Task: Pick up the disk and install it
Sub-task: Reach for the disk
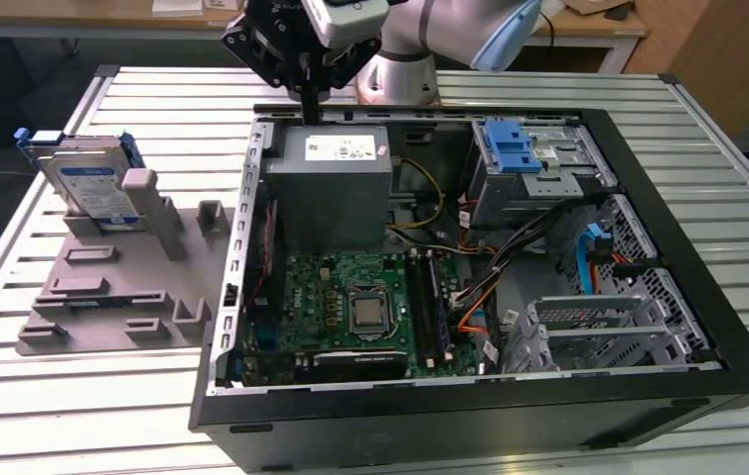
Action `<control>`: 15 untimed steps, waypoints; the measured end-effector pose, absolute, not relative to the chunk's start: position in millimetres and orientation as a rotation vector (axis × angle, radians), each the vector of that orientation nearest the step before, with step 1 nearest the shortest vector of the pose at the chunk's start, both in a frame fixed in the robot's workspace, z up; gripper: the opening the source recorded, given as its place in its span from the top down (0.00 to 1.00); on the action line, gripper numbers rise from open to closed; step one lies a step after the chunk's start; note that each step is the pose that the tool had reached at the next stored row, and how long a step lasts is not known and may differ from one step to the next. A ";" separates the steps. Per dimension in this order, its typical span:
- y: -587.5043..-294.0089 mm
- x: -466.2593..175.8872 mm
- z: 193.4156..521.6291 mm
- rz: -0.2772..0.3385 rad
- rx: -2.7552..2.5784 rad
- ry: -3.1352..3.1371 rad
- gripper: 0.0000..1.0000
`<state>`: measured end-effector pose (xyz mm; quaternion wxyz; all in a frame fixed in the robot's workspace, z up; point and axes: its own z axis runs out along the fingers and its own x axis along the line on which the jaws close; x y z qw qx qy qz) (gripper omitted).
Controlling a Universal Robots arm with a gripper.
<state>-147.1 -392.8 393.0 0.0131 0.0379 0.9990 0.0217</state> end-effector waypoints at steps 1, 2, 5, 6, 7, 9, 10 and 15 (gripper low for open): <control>-392.8 -147.6 393.1 0.068 0.118 3.113 0.89; -392.7 -148.2 393.0 0.068 0.118 3.112 0.89; -392.0 -150.2 393.0 0.068 0.118 3.113 0.89; -391.8 -150.9 393.0 0.068 0.118 3.112 0.89; -391.7 -151.3 393.0 0.068 0.118 3.112 0.89; -391.3 -152.4 393.0 0.068 0.118 3.113 0.89; -391.2 -153.2 393.0 0.068 0.118 3.112 0.89; -391.2 -157.5 392.9 0.068 0.118 3.113 0.89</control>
